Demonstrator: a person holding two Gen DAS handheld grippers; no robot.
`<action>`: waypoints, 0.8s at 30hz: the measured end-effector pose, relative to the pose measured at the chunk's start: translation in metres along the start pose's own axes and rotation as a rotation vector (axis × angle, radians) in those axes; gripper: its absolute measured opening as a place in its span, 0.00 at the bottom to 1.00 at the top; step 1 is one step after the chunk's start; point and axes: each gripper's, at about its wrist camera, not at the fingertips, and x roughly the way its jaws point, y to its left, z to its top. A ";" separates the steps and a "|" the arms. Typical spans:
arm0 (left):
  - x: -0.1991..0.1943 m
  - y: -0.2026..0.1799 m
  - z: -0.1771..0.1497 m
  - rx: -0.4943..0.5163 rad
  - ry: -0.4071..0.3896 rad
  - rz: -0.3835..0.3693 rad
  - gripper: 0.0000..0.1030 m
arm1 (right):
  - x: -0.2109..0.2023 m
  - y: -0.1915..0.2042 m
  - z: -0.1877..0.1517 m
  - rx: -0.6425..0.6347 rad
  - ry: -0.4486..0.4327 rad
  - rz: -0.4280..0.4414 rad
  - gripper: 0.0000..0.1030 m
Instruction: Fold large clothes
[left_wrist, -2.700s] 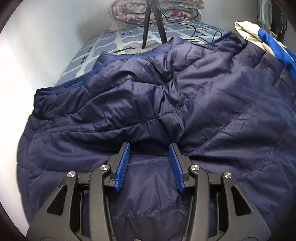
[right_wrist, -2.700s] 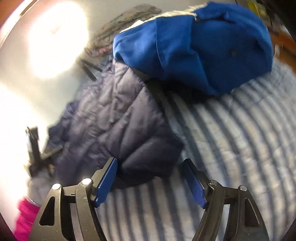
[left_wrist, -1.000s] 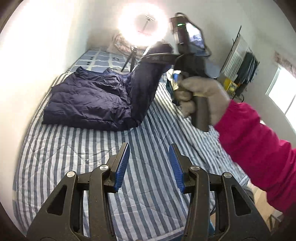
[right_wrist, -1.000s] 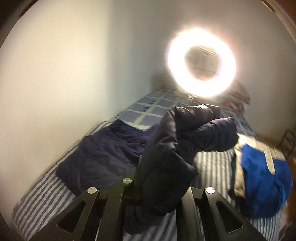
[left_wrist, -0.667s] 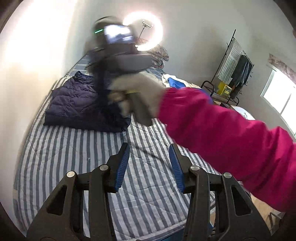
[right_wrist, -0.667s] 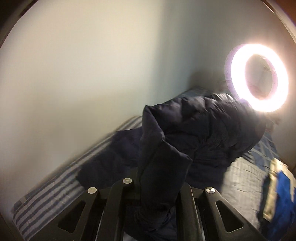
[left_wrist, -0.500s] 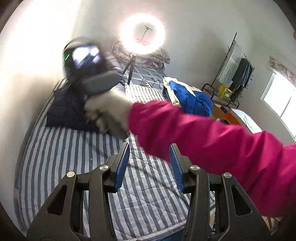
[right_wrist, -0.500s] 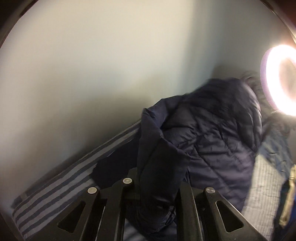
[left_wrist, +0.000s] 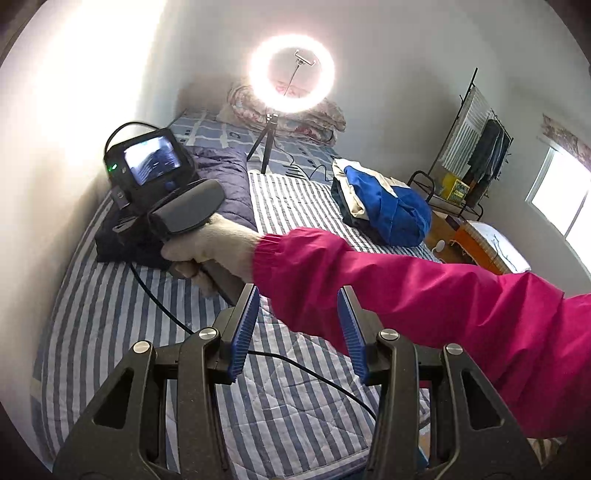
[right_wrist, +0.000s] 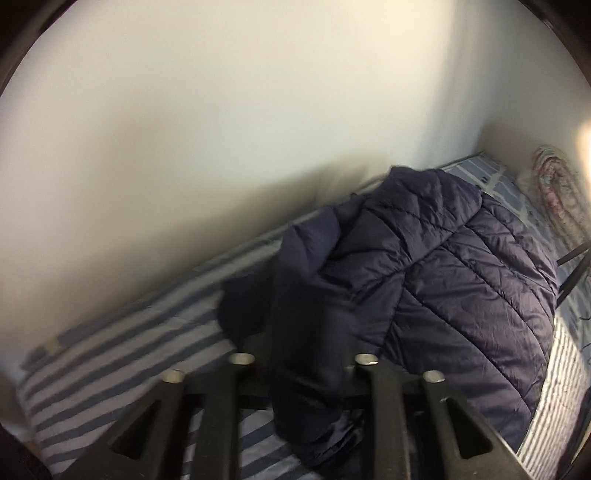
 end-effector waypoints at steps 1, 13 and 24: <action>0.000 0.001 -0.001 -0.005 0.000 0.001 0.44 | -0.010 -0.005 0.000 0.020 -0.023 0.032 0.33; 0.002 0.031 0.019 -0.091 -0.002 0.053 0.44 | -0.121 -0.117 -0.076 0.527 -0.195 0.045 0.46; 0.125 0.137 0.099 -0.051 0.072 0.330 0.44 | -0.102 -0.165 -0.149 0.763 -0.092 0.102 0.67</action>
